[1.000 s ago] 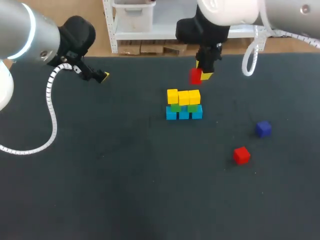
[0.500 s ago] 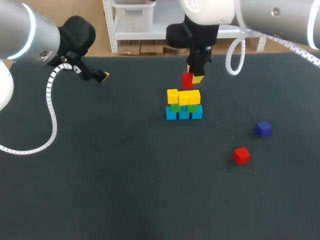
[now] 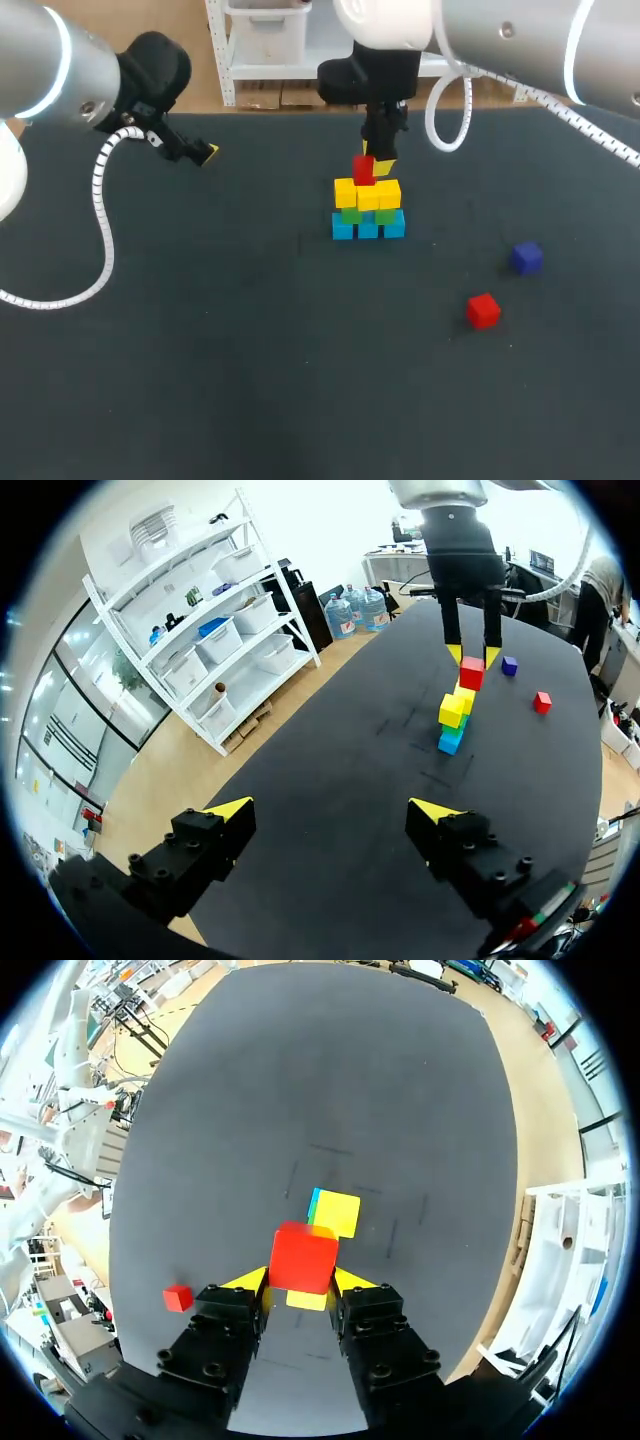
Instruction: Place the blue cubes, place green cubes on the blue cubes, place the yellow cubes on the green cubes, then place the red cubes on the yellow cubes, and place purple cube on the red cubes.
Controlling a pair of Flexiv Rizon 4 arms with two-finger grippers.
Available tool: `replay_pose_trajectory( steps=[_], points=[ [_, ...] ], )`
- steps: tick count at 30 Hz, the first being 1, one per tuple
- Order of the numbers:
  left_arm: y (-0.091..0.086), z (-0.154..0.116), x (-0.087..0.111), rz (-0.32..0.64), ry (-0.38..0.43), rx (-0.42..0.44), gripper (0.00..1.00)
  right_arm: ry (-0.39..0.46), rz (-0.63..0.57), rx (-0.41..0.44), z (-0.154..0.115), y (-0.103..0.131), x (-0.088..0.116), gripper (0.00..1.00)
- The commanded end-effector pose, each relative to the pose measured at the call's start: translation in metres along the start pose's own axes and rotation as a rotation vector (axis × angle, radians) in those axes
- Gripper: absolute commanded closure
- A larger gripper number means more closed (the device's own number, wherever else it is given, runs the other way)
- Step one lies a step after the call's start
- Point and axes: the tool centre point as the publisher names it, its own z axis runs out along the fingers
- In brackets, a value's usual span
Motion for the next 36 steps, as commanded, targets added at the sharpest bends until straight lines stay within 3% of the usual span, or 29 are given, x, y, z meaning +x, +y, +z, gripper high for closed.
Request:
replay_pose_trajectory(
  steps=[1, 19, 36],
  points=[
    [0.002, 0.000, 0.001, 0.004, -0.004, 0.008, 0.00, -0.004, 0.001, -0.015, 0.003, -0.005, 0.000, 1.00],
    [0.002, 0.000, 0.001, 0.004, -0.004, 0.008, 0.00, 0.028, -0.020, -0.045, 0.012, -0.005, -0.009, 1.00],
    [0.002, 0.000, 0.001, 0.004, -0.004, 0.008, 0.00, 0.042, -0.002, -0.049, 0.018, -0.010, -0.004, 1.00]
  ],
)
